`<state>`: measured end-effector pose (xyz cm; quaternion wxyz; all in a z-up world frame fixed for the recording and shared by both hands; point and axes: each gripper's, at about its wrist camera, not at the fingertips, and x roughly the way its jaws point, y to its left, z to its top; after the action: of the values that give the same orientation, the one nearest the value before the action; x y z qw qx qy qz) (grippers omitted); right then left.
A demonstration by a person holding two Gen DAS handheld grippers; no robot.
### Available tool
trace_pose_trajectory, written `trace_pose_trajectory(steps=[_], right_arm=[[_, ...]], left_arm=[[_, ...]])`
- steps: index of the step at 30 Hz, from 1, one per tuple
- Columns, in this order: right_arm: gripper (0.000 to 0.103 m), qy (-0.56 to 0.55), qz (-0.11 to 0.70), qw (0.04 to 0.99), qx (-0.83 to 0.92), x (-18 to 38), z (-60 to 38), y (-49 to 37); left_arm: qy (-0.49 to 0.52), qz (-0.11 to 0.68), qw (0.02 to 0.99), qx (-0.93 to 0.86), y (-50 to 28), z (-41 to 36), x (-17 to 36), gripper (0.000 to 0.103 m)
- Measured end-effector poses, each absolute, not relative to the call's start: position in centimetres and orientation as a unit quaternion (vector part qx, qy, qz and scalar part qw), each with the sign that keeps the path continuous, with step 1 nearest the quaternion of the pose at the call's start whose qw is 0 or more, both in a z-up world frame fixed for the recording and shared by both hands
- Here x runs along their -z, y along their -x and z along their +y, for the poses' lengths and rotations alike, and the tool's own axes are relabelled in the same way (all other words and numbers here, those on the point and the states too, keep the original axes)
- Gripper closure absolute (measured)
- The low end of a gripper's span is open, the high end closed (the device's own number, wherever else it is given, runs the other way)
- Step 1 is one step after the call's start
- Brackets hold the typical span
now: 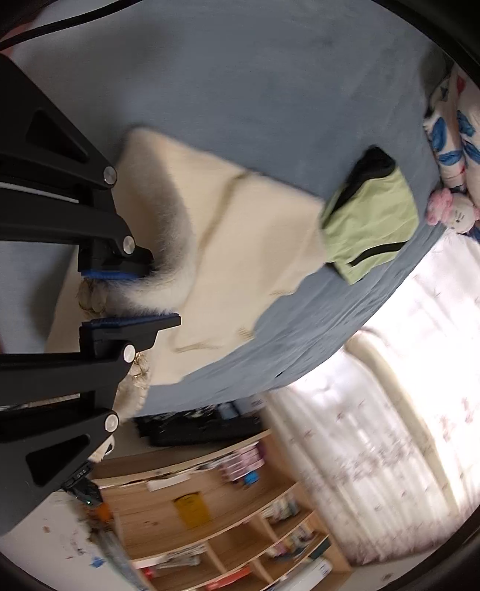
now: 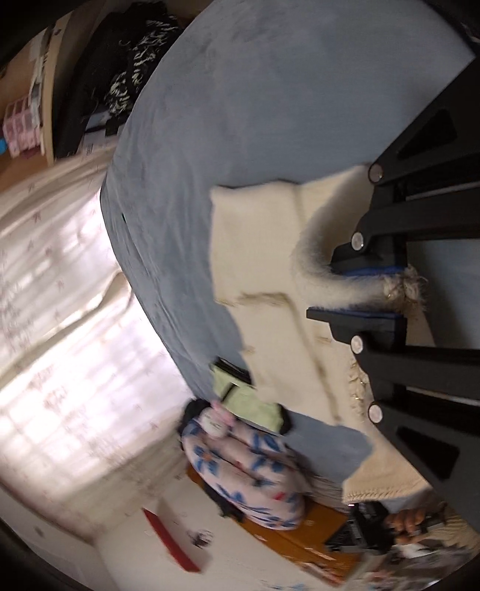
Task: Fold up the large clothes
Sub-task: 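Lift the hem with both tools, fold it onto the collar, release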
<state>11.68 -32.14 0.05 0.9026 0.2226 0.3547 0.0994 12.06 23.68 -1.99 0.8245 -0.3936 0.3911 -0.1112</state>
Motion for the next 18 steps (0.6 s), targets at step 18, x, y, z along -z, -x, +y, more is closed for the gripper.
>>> trace_pose_trajectory(steps=[18], right_arm=[[0.072,-0.213,0.475,0.851,-0.064,10.5,-32.7,-31.0]], left_arm=[[0.363,0.529,0.767,0.013,-33.1,24.7,12.5,0.063]])
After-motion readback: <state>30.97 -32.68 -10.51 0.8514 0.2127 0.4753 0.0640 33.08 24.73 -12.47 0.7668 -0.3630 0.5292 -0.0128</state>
